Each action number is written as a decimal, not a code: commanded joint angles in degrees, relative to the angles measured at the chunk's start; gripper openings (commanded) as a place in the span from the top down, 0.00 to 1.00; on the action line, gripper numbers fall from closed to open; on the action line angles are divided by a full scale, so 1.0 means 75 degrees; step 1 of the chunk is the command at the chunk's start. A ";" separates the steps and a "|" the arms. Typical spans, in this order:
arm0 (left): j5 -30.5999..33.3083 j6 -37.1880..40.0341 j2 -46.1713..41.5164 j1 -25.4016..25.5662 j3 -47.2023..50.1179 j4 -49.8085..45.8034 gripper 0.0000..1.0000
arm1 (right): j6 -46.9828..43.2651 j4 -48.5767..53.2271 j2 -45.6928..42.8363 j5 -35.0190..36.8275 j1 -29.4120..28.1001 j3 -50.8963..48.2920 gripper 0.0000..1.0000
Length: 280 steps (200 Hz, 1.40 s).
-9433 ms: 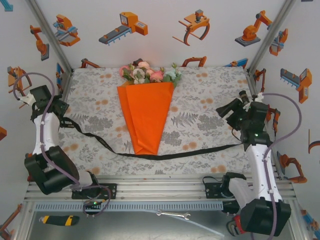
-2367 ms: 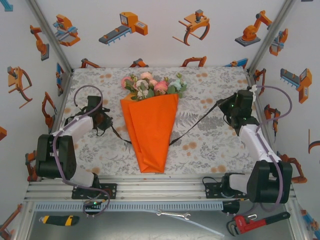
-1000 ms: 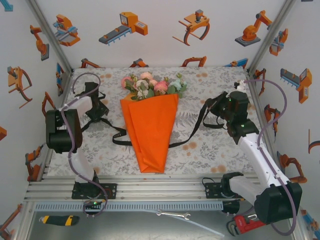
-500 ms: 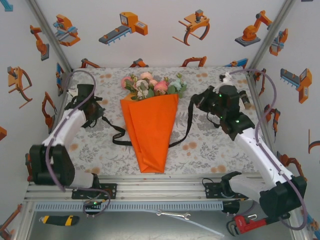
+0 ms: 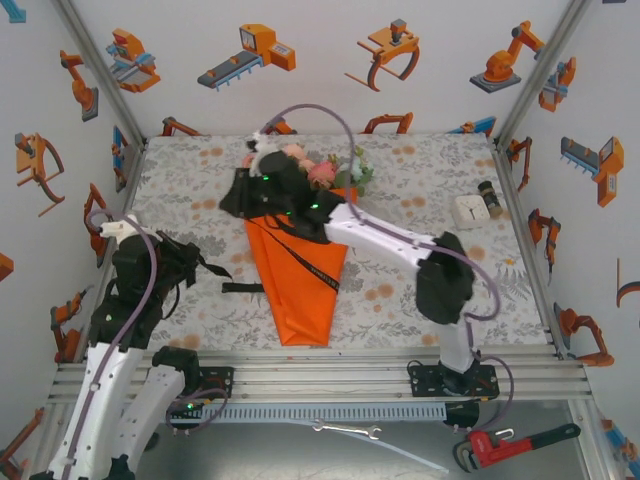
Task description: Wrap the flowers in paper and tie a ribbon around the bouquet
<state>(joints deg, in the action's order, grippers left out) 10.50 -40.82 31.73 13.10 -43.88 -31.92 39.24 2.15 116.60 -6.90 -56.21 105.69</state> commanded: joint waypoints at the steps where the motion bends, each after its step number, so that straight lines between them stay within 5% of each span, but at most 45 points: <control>1: -0.0297 0.0290 -0.0135 0.0034 -0.0173 -0.0461 1.00 | -0.0367 0.0909 0.0412 -0.0176 -0.0223 0.1272 0.41; 43: -0.1154 0.0299 -0.0034 0.0046 -0.0437 -0.0197 1.00 | -0.1319 0.0798 -0.0617 0.0100 -0.0042 0.0428 0.32; 83: -0.2535 0.0076 0.0696 0.0318 -0.0674 0.1630 1.00 | -0.1098 0.0204 -0.2173 0.0351 0.0539 -0.1529 0.34; 135: -0.1693 0.1371 0.4246 0.2395 -0.2916 0.3085 1.00 | -0.0331 0.0387 -0.5049 0.2367 0.1599 -0.4619 0.34; 179: -0.1739 0.2273 0.8040 0.2922 -0.5309 0.2679 1.00 | -0.0018 0.1053 -0.7025 0.3403 0.2138 -0.6319 0.34; 192: -0.1817 0.2343 0.8561 0.3005 -0.5475 0.2658 0.91 | -0.0029 0.1314 -0.7435 0.3509 0.2262 -0.6588 0.34; 208: -0.2189 0.2397 0.8720 0.3101 -0.5353 0.2879 0.70 | -0.0002 0.1596 -0.7740 0.3434 0.2535 -0.6823 0.31; 225: -0.2408 0.2675 0.8546 0.3177 -0.5245 0.2827 0.60 | 0.0081 0.1704 -0.7796 0.2892 0.3045 -0.6982 0.31; 280: -0.0883 0.4069 0.6622 0.2992 -0.4435 0.1073 0.54 | -0.1862 0.0987 -0.5923 0.0451 0.3615 -0.6222 0.35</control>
<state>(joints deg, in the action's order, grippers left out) -1.41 -17.67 89.08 36.93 -79.75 -16.84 34.68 12.86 65.10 6.70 -29.06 54.98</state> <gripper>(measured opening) 0.458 0.668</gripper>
